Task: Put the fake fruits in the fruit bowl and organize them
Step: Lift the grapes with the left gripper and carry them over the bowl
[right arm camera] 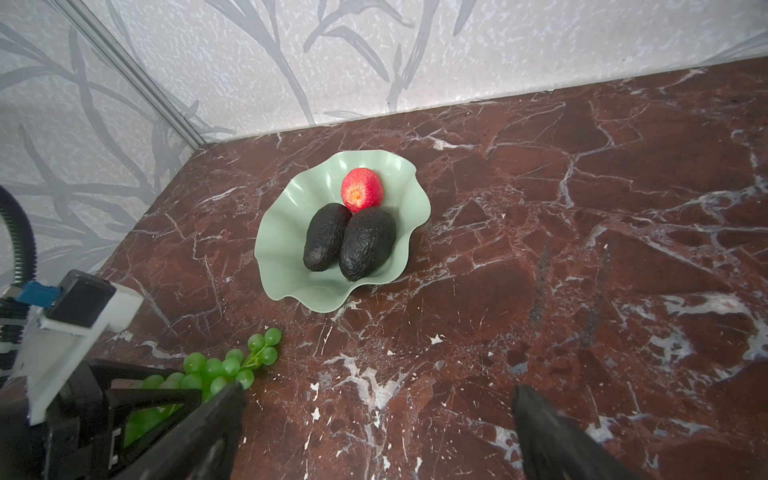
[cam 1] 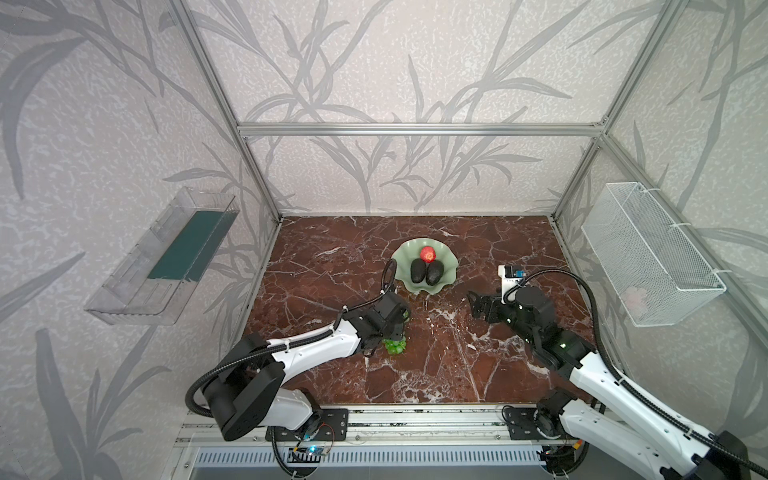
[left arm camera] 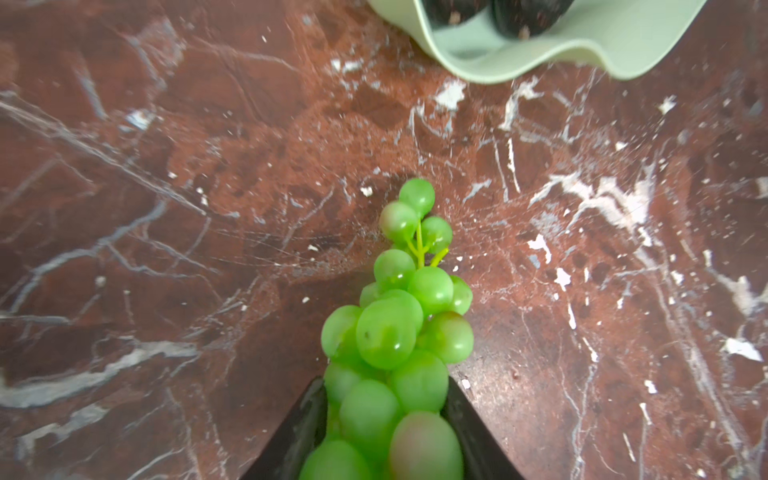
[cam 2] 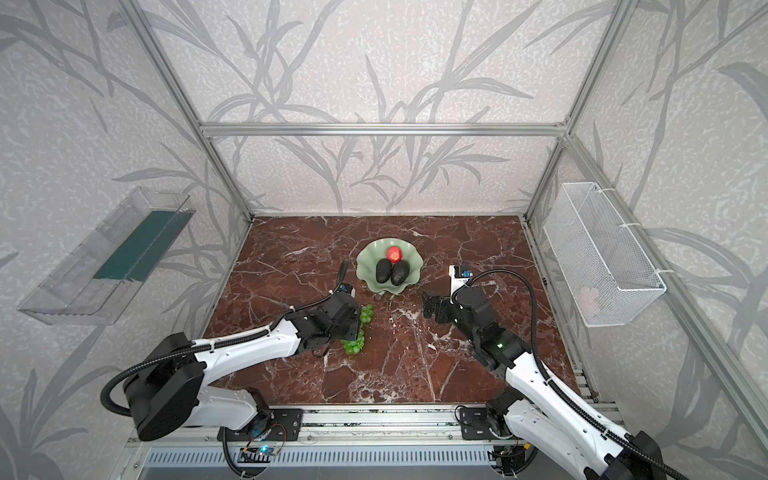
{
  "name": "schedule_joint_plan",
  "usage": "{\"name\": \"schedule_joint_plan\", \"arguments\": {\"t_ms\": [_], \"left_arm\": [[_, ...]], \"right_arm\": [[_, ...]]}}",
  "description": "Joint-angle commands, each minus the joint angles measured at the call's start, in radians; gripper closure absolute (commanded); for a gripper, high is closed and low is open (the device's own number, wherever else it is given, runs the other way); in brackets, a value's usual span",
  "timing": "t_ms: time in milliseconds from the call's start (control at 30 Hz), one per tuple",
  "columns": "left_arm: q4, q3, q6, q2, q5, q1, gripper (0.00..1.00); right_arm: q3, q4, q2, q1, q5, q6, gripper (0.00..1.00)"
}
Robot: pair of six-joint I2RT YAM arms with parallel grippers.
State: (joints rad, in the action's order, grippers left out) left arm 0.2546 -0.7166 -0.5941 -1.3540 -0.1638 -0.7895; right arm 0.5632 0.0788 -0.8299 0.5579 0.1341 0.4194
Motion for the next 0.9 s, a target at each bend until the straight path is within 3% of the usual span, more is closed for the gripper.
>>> {"name": "schedule_joint_plan", "arguments": {"t_ms": [0, 367, 633, 867], "left_arm": [[0.003, 0.014, 0.007, 0.078, -0.053, 0.009, 0.55], [0.064, -0.104, 0.093, 0.213, -0.004, 0.105, 0.54], [0.052, -0.224, 0.155, 0.197, 0.024, 0.156, 0.54], [0.005, -0.363, 0.245, 0.075, 0.068, 0.208, 0.53]], "right_arm": [[-0.008, -0.019, 0.005, -0.002, 0.016, 0.005, 0.01], [-0.007, -0.015, 0.009, -0.002, 0.021, 0.004, 0.01], [-0.007, -0.007, 0.023, -0.001, 0.030, 0.000, 0.01], [-0.004, 0.003, 0.036, -0.003, 0.035, -0.005, 0.01]]}}
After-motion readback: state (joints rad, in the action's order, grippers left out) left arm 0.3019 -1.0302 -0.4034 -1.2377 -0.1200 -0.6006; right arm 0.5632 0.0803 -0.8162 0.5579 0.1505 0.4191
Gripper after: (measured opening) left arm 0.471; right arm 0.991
